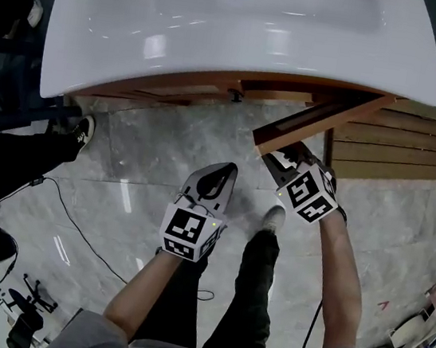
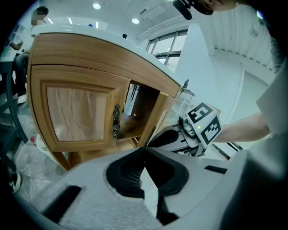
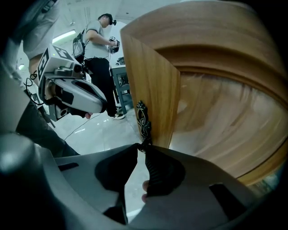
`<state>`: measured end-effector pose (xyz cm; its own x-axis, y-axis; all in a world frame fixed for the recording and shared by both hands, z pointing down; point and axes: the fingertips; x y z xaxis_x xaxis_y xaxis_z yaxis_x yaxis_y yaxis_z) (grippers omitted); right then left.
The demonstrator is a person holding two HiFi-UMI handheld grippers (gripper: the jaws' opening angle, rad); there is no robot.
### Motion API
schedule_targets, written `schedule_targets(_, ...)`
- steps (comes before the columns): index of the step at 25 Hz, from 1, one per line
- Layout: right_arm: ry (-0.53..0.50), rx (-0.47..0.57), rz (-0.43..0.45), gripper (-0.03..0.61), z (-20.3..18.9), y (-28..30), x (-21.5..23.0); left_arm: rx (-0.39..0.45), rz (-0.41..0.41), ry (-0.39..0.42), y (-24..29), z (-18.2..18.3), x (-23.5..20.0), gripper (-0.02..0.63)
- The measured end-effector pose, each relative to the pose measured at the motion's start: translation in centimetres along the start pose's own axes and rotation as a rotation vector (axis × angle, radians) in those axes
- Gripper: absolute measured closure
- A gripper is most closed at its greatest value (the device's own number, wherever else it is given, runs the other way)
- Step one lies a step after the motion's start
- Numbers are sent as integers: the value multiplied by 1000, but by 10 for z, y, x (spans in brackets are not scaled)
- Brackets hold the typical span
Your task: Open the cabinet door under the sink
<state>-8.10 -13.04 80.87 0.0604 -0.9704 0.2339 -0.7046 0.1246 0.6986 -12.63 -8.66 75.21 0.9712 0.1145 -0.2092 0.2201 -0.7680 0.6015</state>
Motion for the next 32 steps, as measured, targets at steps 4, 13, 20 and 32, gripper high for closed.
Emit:
schedule_targets(4,-43,-29,31,520,-13,-9,-15,2,20,-17,-7,-14,13,606)
schedule_targets(13,-184,-177,140,518,-50,-32,-42,20,56,-57,-14,-33,50,606)
schedule_targets(20,-234,-249,184,512,-83,-57,-57,25,69,-79,-15,-42,76,606)
schedule_targets(32,-181,-304,196,497,-133,-96,-61,19,14,-44,-2,-41,130,606)
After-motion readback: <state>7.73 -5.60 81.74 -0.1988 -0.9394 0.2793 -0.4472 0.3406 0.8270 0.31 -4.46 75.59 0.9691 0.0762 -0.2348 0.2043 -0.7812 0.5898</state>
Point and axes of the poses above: the fingertips, and each gripper's own axes: y forward along the fingers, x to its right, z out of its top, and after that the axes turned 12 degrees about z, right-handed
